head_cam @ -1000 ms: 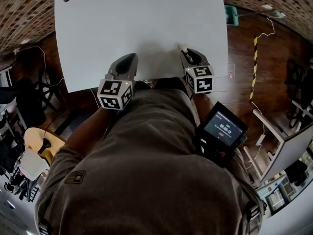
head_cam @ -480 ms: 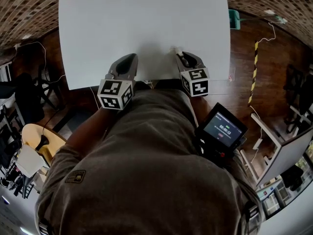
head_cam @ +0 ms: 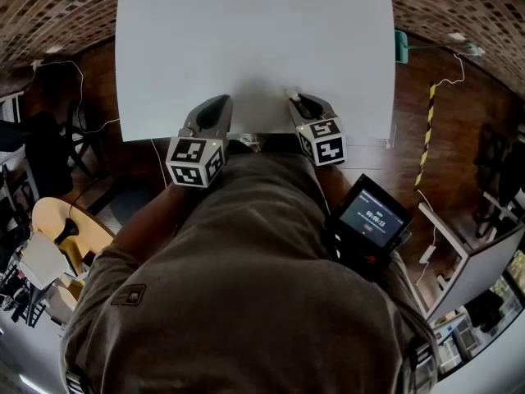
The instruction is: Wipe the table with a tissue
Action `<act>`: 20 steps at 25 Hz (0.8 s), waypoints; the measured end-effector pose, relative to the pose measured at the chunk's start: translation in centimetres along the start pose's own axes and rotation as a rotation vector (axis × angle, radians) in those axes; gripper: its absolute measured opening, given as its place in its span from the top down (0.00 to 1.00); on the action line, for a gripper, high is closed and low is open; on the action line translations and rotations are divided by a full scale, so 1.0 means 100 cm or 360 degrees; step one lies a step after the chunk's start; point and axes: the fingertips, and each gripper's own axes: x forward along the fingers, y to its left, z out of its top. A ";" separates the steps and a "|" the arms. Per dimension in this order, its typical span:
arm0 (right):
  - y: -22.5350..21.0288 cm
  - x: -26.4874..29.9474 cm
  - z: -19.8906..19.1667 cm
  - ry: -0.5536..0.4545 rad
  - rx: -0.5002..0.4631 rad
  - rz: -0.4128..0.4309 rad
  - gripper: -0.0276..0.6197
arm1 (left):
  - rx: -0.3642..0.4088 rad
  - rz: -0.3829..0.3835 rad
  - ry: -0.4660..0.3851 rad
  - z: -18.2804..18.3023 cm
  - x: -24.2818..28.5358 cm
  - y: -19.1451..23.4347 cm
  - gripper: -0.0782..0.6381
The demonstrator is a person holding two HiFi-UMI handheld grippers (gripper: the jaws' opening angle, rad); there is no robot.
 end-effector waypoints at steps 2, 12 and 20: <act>-0.005 0.001 0.002 -0.0005 0.0027 -0.0005 0.82 | 0.0007 -0.0007 -0.0003 0.001 0.002 0.000 0.89; 0.045 -0.024 0.012 -0.0185 0.0091 -0.0094 0.82 | 0.0062 -0.0175 -0.0080 -0.010 -0.031 0.004 0.89; 0.061 -0.071 0.005 -0.0256 0.0141 -0.0184 0.82 | 0.0105 -0.0313 -0.0111 -0.015 -0.046 -0.021 0.89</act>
